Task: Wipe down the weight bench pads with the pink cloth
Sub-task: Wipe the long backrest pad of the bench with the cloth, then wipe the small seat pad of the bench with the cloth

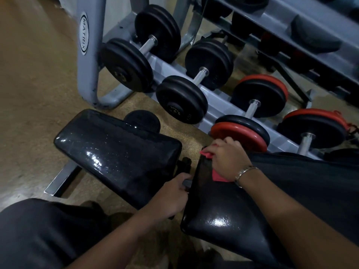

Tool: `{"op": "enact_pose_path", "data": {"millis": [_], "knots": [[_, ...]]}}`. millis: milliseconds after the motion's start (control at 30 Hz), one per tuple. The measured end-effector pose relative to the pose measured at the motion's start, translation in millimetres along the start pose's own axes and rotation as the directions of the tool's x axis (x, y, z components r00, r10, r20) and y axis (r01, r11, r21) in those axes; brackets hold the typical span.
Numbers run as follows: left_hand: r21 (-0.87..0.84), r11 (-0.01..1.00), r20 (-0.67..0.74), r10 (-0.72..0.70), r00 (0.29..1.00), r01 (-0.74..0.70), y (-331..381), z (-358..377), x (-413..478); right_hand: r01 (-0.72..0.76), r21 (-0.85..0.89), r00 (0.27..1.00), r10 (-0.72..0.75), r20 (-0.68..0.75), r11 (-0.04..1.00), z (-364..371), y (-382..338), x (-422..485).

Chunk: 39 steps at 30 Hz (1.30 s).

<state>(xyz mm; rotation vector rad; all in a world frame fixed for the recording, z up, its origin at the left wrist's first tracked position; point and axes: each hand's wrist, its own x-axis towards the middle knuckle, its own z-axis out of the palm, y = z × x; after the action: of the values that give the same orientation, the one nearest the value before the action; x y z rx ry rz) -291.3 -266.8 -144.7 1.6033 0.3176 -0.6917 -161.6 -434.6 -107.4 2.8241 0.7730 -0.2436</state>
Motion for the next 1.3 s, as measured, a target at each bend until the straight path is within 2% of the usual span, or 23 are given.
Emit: {"op": "enact_pose_path", "data": {"millis": [67, 133, 267, 433, 500, 600, 667, 733, 833, 900, 933, 967, 1033, 1133, 1233, 1300], "knots": [[0.021, 1.000, 0.016, 0.003, 1.000, -0.003, -0.3, 0.2, -3.3, -0.134, -0.056, 0.991, 0.134, -0.011, 0.989, -2.1, -0.4, 3.7], [0.060, 0.998, 0.026, 0.002, 1.000, -0.004, -0.1, 0.0, -6.7, -0.175, -0.130, 0.985, 0.174, -0.014, 0.976, -3.9, -14.3, 3.6], [0.168, 0.986, 0.000, 0.012, 1.000, -0.012, 1.2, -0.6, -12.2, 0.000, -0.099, 1.000, 0.001, 0.011, 0.995, 5.9, -43.7, -8.5], [0.295, 0.956, 0.047, -0.020, 0.999, 0.005, 3.5, -9.2, -21.4, 0.031, -0.066, 0.998, -0.028, 0.057, 0.997, 11.6, -67.6, -11.5], [0.355, 0.935, 0.074, -0.013, 0.997, -0.014, 7.0, -15.0, -25.3, 0.033, -0.001, 0.998, -0.033, 0.056, 0.999, 18.7, -80.5, -15.4], [0.370, 0.928, 0.072, 0.017, 0.997, -0.042, 19.1, -44.8, -37.6, -0.080, 0.256, 0.988, 0.110, -0.105, 0.963, 30.8, -97.8, -25.6], [0.324, 0.944, -0.049, 0.077, 0.996, -0.057, 24.7, -80.1, -45.3, -0.095, 0.425, 0.977, 0.167, -0.136, 0.900, 41.3, -116.9, -31.7], [0.289, 0.953, -0.286, 0.174, 0.942, -0.088, 23.9, -120.9, -51.2, -0.055, 0.594, 0.969, 0.187, -0.163, 0.802, 54.5, -145.7, -36.2], [0.370, 0.923, -0.616, 0.329, 0.716, -0.106, 12.0, -171.7, -58.3, -0.032, 0.796, 0.922, 0.325, -0.210, 0.605, 70.6, -181.4, -42.8], [0.473, 0.881, -0.715, 0.390, 0.581, -0.010, -2.3, -198.0, -61.2, -0.125, 0.861, 0.890, 0.440, -0.123, 0.494, 73.1, -193.1, -47.0], [0.506, 0.861, -0.738, 0.402, 0.542, 0.050, -9.5, -207.6, -61.8, -0.156, 0.860, 0.874, 0.473, -0.108, 0.485, 73.8, -195.4, -49.2], [0.523, 0.845, -0.751, 0.397, 0.528, 0.109, -15.0, -215.1, -62.5, -0.160, 0.834, 0.859, 0.491, -0.146, 0.528, 75.1, -196.7, -51.3], [0.533, 0.822, -0.758, 0.359, 0.545, 0.199, -24.8, -223.3, -62.2, -0.159, 0.721, 0.847, 0.469, -0.251, 0.674, 78.8, -200.9, -57.7], [0.468, 0.850, -0.765, 0.250, 0.593, 0.244, -26.7, -227.0, -65.1, -0.157, 0.623, 0.883, 0.391, -0.259, 0.766, 80.9, -208.2, -70.5], [0.412, 0.866, -0.771, 0.165, 0.615, 0.283, -21.5, -224.8, -69.2, -0.107, 0.647, 0.917, 0.327, -0.229, 0.755, 81.8, -206.3, -73.6], [0.375, 0.887, -0.777, 0.143, 0.612, 0.269, -21.5, -224.4, -68.6, -0.173, 0.729, 0.891, 0.421, -0.170, 0.663, 79.1, -205.1, -60.8]]}}
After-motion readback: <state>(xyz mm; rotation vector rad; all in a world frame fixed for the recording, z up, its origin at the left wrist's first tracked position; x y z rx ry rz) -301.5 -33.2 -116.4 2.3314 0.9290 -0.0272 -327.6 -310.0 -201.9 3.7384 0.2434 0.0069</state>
